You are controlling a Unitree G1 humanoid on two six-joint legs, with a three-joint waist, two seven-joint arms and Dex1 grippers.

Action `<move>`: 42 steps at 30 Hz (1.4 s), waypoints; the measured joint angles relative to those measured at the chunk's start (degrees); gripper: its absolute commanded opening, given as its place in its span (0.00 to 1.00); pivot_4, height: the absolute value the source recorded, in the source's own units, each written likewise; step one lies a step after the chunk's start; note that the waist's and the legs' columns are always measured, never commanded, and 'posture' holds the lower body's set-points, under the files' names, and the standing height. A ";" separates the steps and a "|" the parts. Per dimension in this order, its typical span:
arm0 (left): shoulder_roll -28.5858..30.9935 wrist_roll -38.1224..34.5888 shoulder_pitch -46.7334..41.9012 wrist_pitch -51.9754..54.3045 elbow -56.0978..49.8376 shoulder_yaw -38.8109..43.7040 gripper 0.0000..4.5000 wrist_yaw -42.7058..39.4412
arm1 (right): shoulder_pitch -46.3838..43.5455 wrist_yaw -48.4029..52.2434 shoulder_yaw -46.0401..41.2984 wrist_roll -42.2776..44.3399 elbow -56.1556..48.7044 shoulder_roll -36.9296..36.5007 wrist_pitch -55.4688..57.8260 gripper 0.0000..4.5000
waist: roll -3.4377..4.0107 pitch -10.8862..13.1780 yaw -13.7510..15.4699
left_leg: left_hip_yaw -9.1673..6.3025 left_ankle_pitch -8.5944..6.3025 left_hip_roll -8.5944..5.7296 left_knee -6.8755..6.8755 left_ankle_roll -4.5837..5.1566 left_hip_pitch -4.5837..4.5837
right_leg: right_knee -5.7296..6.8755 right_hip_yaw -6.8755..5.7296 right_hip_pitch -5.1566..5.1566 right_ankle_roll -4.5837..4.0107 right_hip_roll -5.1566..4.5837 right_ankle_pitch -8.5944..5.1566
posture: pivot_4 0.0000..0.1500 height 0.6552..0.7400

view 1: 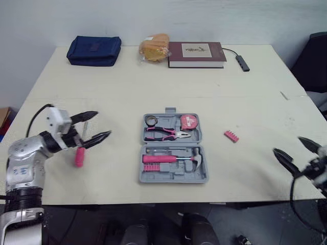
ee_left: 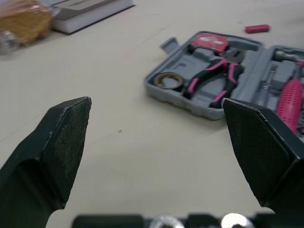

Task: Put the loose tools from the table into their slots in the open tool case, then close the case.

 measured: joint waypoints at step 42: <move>-2.85 -7.03 -6.74 18.76 -19.98 -17.39 1.00 -11.43 | -27.61 8.09 21.03 -10.89 20.57 2.62 10.33 0.75 | 0.02 0.09 0.04 | -0.73 0.34 -0.08 0.57 0.07 -0.81 | -0.14 -0.69 0.04 0.10 0.42 0.06 | 1.00 1.00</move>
